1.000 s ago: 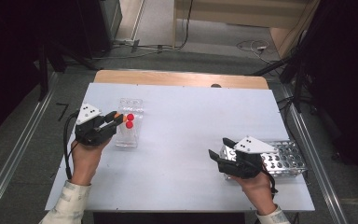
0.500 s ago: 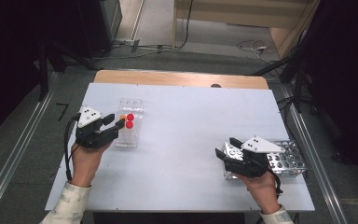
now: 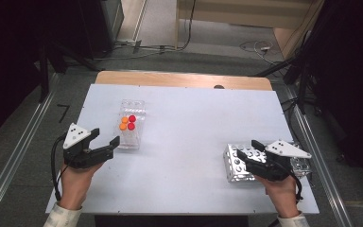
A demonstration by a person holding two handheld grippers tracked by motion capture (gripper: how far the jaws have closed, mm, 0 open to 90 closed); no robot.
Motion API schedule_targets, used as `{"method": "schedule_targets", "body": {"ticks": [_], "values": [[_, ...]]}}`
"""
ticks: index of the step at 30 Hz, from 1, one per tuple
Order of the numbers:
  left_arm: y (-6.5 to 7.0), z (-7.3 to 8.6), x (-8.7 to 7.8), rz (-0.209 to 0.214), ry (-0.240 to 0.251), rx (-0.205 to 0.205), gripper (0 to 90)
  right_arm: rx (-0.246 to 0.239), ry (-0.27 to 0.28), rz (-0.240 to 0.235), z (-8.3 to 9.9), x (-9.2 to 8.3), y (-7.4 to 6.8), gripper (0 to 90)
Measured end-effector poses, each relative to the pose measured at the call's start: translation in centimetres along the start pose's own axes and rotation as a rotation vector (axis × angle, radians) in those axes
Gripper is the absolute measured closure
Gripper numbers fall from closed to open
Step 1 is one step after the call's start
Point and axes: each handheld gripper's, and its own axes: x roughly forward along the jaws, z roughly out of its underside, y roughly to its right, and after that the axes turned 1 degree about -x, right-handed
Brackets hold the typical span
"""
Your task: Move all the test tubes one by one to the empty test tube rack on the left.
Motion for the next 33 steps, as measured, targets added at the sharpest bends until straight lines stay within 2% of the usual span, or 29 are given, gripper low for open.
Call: {"method": "schedule_targets", "body": {"ticks": [7, 14, 17, 21, 25, 33], "values": [[-0.3, 1.5, -1.4, -0.038, 0.021, -0.01, 21.3, 0.029, 0.009, 0.051, 1.1, -1.6, 1.8, 30.7], [-2.1, 3.3, -2.5, -0.108, 0.02, -0.054, 20.0, 0.079, 0.01, 0.138, 3.0, -3.7, 4.4, 30.7], [-2.6, 4.0, -2.6, -0.119, 0.009, -0.065, 20.0, 0.104, 0.004, 0.173, 3.9, -4.5, 5.5, 30.7], [-2.9, 4.4, -2.8, -0.126, 0.009, -0.074, 19.9, 0.123, -0.006, 0.215, 4.9, -5.2, 6.6, 30.7], [-2.9, 4.6, -2.6, -0.127, 0.003, -0.081, 19.9, 0.13, -0.011, 0.236, 5.4, -5.5, 7.1, 30.7], [-2.9, 4.8, -2.2, -0.121, -0.008, -0.087, 19.2, 0.14, -0.01, 0.247, 5.7, -5.7, 7.4, 29.3]]}}
